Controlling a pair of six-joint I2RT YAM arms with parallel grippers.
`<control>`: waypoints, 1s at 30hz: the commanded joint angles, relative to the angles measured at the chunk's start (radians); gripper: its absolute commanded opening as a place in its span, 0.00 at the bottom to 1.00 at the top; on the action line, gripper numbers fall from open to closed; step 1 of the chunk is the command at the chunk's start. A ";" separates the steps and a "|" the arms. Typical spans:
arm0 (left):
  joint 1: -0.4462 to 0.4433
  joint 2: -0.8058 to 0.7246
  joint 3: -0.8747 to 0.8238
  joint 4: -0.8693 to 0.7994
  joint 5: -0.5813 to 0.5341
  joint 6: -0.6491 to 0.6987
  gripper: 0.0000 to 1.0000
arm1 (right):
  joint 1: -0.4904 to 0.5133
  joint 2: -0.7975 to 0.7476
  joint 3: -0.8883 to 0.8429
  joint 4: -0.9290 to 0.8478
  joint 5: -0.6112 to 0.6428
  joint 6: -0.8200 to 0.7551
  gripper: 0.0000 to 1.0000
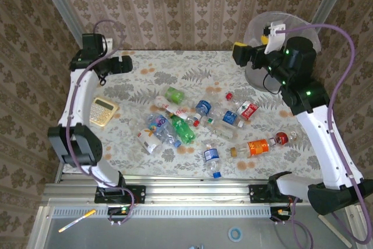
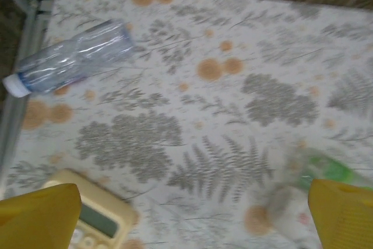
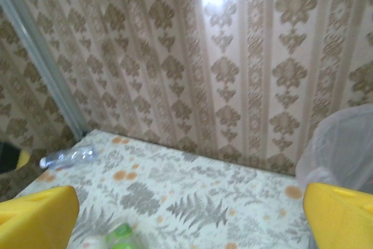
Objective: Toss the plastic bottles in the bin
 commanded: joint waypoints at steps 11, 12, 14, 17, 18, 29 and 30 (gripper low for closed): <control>0.086 0.391 0.370 -0.222 -0.249 0.267 1.00 | 0.086 -0.078 -0.084 -0.082 -0.077 0.029 1.00; 0.091 0.414 0.387 -0.221 -0.255 0.276 1.00 | 0.086 -0.075 -0.088 -0.084 -0.073 0.031 1.00; 0.102 0.463 0.428 -0.222 -0.262 0.292 1.00 | 0.090 -0.069 -0.097 -0.084 -0.076 0.034 1.00; 0.123 0.545 0.504 -0.235 -0.264 0.304 1.00 | 0.094 -0.045 -0.090 -0.098 -0.084 0.034 1.00; 0.128 0.572 0.530 -0.241 -0.270 0.309 1.00 | 0.098 -0.037 -0.081 -0.107 -0.086 0.030 1.00; 0.163 0.831 0.841 -0.291 -0.266 0.362 1.00 | 0.128 0.037 -0.040 -0.152 -0.061 0.012 1.00; 0.164 0.851 0.866 -0.292 -0.262 0.370 1.00 | 0.131 0.044 -0.035 -0.156 -0.059 0.012 1.00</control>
